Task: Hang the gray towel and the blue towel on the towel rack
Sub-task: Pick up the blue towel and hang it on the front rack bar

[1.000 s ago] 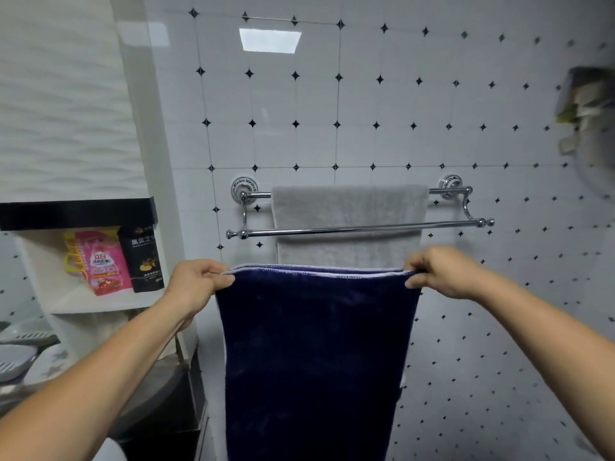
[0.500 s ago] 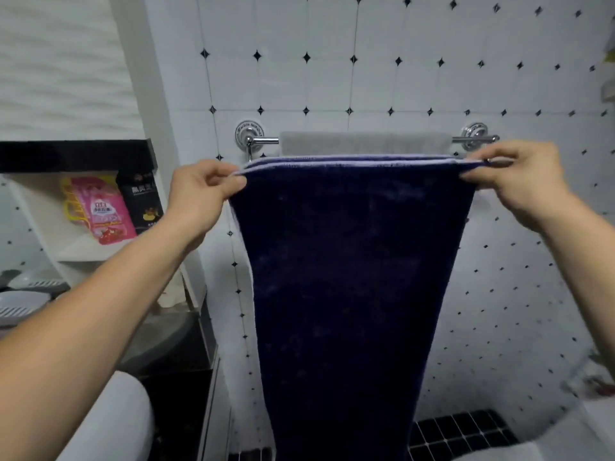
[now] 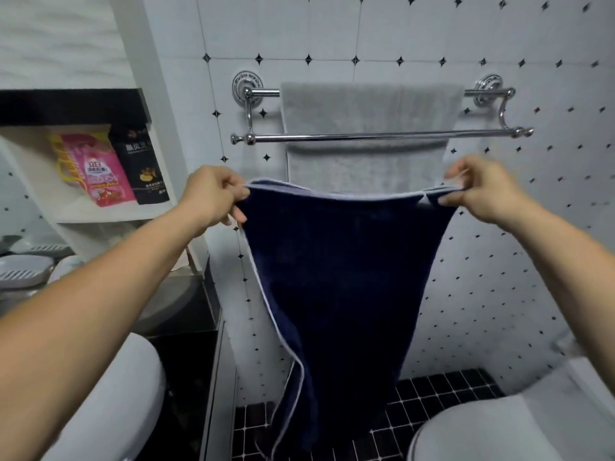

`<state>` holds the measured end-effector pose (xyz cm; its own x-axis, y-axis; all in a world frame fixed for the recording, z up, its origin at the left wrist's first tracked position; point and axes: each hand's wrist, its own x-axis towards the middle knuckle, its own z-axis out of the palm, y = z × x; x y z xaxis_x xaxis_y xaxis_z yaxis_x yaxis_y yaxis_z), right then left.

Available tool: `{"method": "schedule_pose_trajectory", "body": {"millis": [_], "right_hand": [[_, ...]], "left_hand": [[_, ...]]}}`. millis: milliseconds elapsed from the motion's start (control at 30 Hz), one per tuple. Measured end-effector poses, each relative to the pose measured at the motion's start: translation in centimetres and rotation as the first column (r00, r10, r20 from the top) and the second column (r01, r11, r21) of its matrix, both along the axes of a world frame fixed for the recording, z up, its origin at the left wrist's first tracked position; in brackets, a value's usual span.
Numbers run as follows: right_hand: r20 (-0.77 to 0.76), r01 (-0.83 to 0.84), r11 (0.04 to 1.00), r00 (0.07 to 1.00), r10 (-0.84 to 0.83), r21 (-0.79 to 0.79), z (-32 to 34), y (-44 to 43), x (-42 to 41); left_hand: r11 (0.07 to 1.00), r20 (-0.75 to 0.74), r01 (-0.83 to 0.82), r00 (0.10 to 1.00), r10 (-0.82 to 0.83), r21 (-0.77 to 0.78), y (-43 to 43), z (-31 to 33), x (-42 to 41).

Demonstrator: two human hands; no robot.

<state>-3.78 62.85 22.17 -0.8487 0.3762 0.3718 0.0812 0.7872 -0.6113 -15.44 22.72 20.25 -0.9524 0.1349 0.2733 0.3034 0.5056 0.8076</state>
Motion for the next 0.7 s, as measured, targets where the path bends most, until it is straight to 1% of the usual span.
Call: {"method": "schedule_pose_trajectory", "body": {"millis": [33, 67, 100, 167, 200, 267, 333, 400, 500, 600, 700], "right_hand": [[-0.076, 0.008, 0.996, 0.997, -0.015, -0.087, 0.4, 0.2, -0.1], [-0.127, 0.022, 0.991, 0.991, -0.039, -0.131, 0.6, 0.4, -0.2], [-0.129, 0.029, 0.992, 0.991, -0.046, -0.127, 0.7, 0.5, -0.4], [0.032, 0.033, 0.999, 0.999, -0.034, 0.042, 0.3, 0.3, -0.5], [0.06, 0.04, 0.997, 0.997, -0.044, 0.071, 0.1, 0.1, -0.5], [0.011, 0.028, 0.999, 1.0, -0.027, -0.031, -0.1, -0.3, -0.4], [-0.033, 0.017, 0.986, 0.999, -0.023, -0.167, 0.2, -0.9, -0.3], [-0.037, -0.01, 0.948, 0.999, -0.002, -0.318, 0.3, -1.6, -0.1], [-0.038, -0.034, 0.86, 0.999, 0.017, -0.51, 0.4, -2.0, 0.3], [-0.048, -0.03, 0.838, 0.999, 0.005, -0.545, 0.5, -1.8, 0.5], [-0.142, -0.055, 0.834, 0.99, -0.028, -0.549, 0.8, -1.3, 0.4]], "left_hand": [[0.994, -0.007, -0.018, 1.0, 0.019, 0.106, -0.1, 0.2, -0.2], [0.984, -0.002, -0.021, 1.0, 0.021, 0.178, 0.0, 0.4, -0.2], [0.98, 0.022, -0.004, 1.0, 0.0, 0.199, 0.1, 0.5, -0.3], [0.987, 0.097, 0.045, 0.993, -0.06, 0.153, 0.3, 0.4, -0.2], [0.988, 0.125, 0.052, 0.99, -0.071, 0.148, 0.3, 0.4, -0.2], [0.977, 0.155, 0.038, 0.985, -0.071, 0.208, 0.3, 0.6, -0.4], [0.968, 0.146, 0.034, 0.987, -0.073, 0.25, 0.6, 1.1, -0.6], [0.962, 0.123, 0.046, 0.989, -0.081, 0.268, 1.0, 1.4, -0.9], [0.958, 0.119, 0.065, 0.988, -0.101, 0.279, 1.4, 1.0, -1.2], [0.959, 0.113, 0.09, 0.986, -0.125, 0.269, 1.5, 0.6, -1.1], [0.949, 0.083, 0.097, 0.988, -0.128, 0.301, 1.7, 1.2, -1.2]]}}
